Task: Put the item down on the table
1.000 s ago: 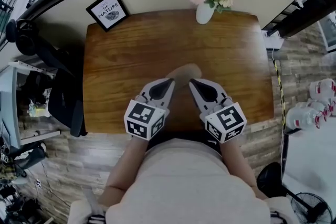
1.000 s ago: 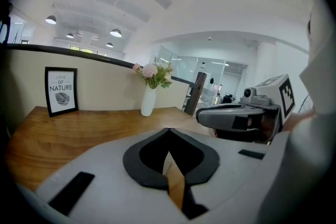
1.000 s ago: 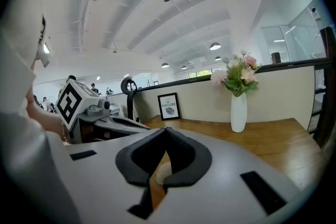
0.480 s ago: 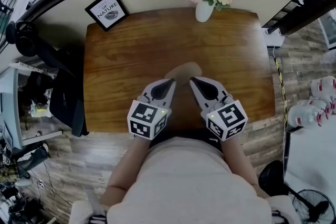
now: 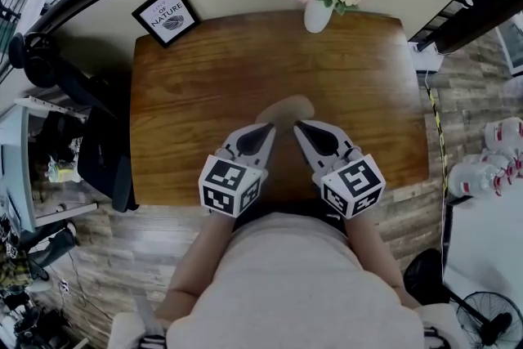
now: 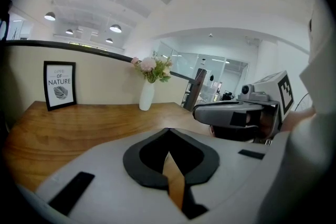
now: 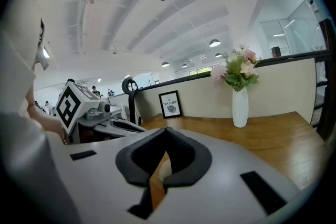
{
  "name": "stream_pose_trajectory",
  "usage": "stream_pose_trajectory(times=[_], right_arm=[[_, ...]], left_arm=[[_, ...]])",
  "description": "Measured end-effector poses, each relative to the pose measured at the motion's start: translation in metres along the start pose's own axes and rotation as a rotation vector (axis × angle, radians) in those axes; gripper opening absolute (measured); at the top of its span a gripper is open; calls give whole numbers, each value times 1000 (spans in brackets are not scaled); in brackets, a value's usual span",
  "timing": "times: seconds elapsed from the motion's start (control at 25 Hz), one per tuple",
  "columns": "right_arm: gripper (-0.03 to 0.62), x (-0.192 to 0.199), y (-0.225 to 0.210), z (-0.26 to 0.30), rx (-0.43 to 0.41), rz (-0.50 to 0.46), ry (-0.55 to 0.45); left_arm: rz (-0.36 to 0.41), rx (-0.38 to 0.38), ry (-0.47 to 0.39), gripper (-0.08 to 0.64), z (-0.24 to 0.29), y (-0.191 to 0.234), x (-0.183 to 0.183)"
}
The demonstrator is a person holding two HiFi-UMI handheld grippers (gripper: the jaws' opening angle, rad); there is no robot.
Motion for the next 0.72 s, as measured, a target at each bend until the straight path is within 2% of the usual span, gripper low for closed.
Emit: stream_pose_trajectory(times=[0.72], right_arm=[[9, 5, 3, -1, 10, -3, 31]], left_arm=[[34, 36, 19, 13, -1, -6, 0]])
Point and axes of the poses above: the fingertips, and each gripper's own axes: z forward along the fingers, y to its left, x out of its underside, the point moved 8 cm from there along -z, backward along the fingers, and after that the axes turned 11 degrees about -x, right-handed, at the moved point
